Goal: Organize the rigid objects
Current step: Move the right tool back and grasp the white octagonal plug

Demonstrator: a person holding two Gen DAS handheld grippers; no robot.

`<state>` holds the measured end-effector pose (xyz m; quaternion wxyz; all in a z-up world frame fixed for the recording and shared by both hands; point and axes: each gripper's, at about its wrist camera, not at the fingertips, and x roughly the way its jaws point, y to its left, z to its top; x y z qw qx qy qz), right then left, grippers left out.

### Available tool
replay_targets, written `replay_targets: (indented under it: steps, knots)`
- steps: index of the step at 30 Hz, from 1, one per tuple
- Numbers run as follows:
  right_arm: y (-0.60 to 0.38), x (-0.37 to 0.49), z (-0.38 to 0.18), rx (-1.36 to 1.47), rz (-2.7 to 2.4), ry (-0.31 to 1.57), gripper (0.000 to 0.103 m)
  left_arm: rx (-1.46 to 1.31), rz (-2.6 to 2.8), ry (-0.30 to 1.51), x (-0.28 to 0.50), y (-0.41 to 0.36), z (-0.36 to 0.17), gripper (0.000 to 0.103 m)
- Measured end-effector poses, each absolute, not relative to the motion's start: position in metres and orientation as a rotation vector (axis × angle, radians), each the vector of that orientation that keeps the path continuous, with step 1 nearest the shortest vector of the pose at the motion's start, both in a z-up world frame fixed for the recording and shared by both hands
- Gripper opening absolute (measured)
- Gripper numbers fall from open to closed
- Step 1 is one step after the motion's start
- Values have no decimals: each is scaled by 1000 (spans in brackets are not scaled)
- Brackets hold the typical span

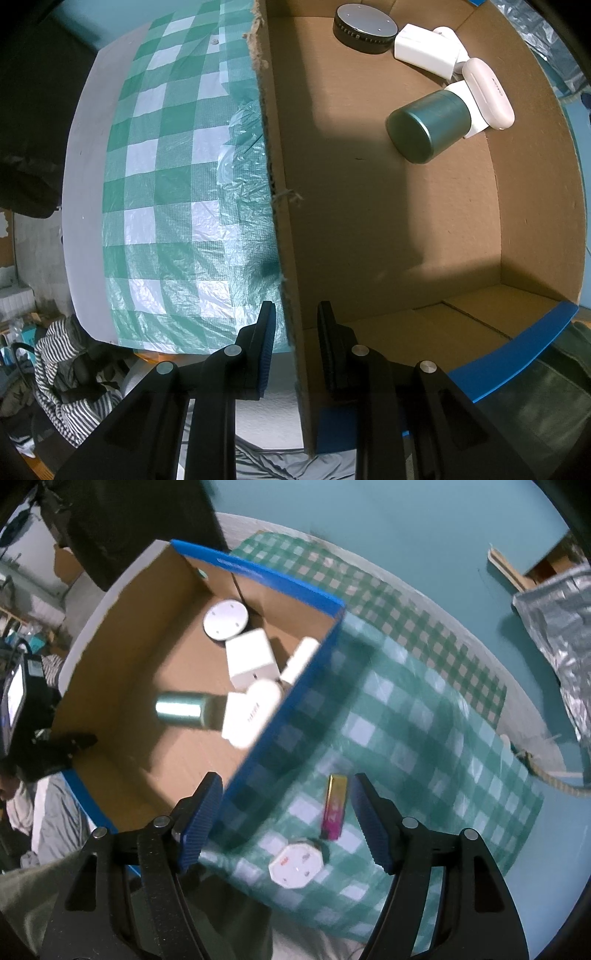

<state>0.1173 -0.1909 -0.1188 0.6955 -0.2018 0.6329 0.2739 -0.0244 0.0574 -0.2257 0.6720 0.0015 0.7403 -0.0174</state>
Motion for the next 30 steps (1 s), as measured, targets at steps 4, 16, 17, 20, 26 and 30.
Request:
replay_targets:
  steps: [4, 16, 17, 20, 26, 30]
  knots:
    - [-211, 112, -133, -423, 578, 1459, 75, 5, -41, 1665, -24, 58, -225, 23]
    - [-257, 87, -212, -276, 434, 1671, 75, 11, -46, 1667, -24, 56, -224, 23]
    - [-260, 85, -219, -260, 412, 1686, 75, 12, -47, 1668, -23, 56, -224, 23]
    - [-268, 81, -233, -217, 347, 1704, 75, 19, -53, 1670, -22, 53, -224, 23]
    - [-280, 73, -250, -107, 266, 1729, 75, 27, -63, 1675, -21, 49, -224, 23]
    - [-281, 70, -255, -83, 239, 1726, 75, 34, -71, 1676, -21, 47, -223, 23]
